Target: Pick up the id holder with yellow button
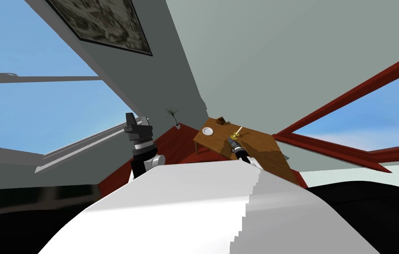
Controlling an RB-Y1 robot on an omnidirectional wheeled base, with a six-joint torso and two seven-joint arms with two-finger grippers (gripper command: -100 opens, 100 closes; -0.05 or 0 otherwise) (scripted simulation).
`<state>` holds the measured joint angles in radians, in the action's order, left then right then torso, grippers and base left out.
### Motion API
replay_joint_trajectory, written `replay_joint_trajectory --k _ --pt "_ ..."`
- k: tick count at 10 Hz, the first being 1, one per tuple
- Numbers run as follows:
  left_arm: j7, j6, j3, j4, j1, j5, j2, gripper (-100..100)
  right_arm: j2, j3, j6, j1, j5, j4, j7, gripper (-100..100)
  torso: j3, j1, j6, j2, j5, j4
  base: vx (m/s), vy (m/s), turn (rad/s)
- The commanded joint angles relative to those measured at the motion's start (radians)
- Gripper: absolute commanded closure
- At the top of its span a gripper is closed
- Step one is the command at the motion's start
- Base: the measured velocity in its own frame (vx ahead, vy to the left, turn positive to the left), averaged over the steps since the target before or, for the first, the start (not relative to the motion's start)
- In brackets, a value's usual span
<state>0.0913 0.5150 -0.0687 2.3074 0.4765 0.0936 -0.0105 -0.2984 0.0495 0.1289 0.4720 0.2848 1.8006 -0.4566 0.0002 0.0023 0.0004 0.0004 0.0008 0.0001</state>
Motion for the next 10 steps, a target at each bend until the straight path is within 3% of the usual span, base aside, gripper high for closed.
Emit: replay_joint_trajectory --k 1,3,4,6,7,9,10 --pt "0.0 0.0 0.0 0.0 0.0 0.0 0.0 0 -0.014 -0.002 0.05 -0.013 0.025 -0.05 -0.038 -100 0.0 0.0 0.0 0.0 0.0 0.0 0.022 0.054 0.259" --pt "0.0 0.0 0.0 0.0 0.0 0.0 0.0 0 -0.026 -0.003 0.105 -0.019 0.039 -0.101 -0.061 -100 0.0 0.0 0.001 -0.001 0.0 0.0 0.018 0.041 0.116" --pt "0.0 0.0 0.0 0.0 0.0 0.0 0.0 0 -0.026 -0.003 0.105 -0.019 0.039 -0.109 -0.061 -100 0.0 0.0 0.0 0.0 0.0 0.0 0.012 0.029 0.078" --pt "0.0 0.0 0.0 0.0 0.0 0.0 0.0 0 -0.053 -0.006 0.175 -0.031 0.068 -0.175 -0.107 -100 0.0 -0.001 0.0 0.0 0.0 0.0 0.019 0.04 0.196" --pt "0.0 0.0 0.0 0.0 0.0 0.0 0.0 0 -0.053 -0.006 0.185 -0.031 0.068 -0.191 -0.107 -100 0.0 0.0 0.0 -0.001 0.0 0.0 0.025 0.033 0.119" --pt "0.0 0.0 0.0 0.0 0.0 0.0 0.0 0 -0.079 -0.008 0.25 -0.043 0.095 -0.264 -0.15 -100 0.0 0.0 0.0 -0.001 0.0 0.0 0.022 0.035 0.175" --pt "0.0 0.0 0.0 0.0 0.0 0.0 0.0 0 -0.079 -0.008 0.262 -0.043 0.095 -0.271 -0.15 -100 0.0 0.0 0.0 -0.001 0.0 0.0 0.022 0.03 0.098"
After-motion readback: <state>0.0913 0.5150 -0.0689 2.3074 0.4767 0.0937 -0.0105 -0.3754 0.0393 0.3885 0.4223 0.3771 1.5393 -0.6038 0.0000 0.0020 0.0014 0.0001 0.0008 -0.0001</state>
